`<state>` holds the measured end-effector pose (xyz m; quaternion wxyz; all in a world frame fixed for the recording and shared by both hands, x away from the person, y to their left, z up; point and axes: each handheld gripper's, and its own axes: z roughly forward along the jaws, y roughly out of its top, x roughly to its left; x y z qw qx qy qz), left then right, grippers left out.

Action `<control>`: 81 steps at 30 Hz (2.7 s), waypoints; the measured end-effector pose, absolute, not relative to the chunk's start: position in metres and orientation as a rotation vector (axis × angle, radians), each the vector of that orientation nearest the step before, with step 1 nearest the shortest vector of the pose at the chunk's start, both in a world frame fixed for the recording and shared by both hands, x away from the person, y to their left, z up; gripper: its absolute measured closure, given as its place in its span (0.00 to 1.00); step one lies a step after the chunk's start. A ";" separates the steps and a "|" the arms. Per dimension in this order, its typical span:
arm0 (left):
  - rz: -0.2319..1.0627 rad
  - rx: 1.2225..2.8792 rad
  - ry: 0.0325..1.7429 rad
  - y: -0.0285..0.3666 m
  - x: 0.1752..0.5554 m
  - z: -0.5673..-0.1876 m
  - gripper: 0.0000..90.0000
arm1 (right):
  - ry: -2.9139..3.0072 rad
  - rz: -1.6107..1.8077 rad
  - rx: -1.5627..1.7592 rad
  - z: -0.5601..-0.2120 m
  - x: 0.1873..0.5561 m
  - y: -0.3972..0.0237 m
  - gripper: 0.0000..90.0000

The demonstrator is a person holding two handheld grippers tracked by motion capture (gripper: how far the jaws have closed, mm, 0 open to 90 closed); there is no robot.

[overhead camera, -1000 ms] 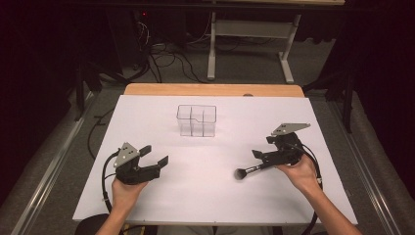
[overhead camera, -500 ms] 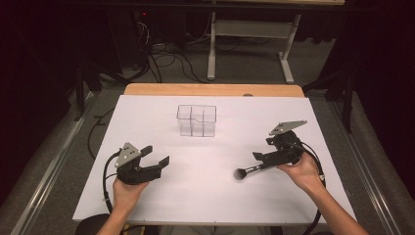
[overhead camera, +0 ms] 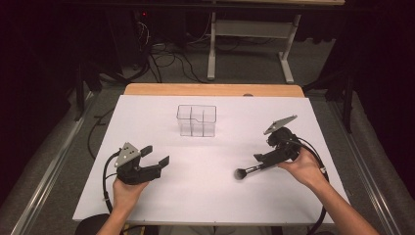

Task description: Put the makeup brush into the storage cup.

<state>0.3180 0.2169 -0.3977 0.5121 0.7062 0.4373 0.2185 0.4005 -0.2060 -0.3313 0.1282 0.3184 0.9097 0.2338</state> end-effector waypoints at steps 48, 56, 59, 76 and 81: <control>0.523 1.690 1.052 0.218 0.318 -0.398 0.26 | 2.887 0.313 0.797 -0.367 0.417 -0.191 0.36; 0.526 1.694 1.049 0.218 0.318 -0.398 0.26 | 2.898 0.284 0.813 -0.373 0.418 -0.197 0.35; 0.530 1.693 1.053 0.218 0.318 -0.398 0.26 | 2.906 0.286 0.805 -0.375 0.418 -0.198 0.35; 0.549 1.686 1.050 0.218 0.317 -0.397 0.26 | 2.913 0.239 0.816 -0.384 0.421 -0.196 0.34; 0.566 1.670 1.056 0.219 0.316 -0.396 0.27 | 2.913 0.220 0.809 -0.387 0.421 -0.194 0.34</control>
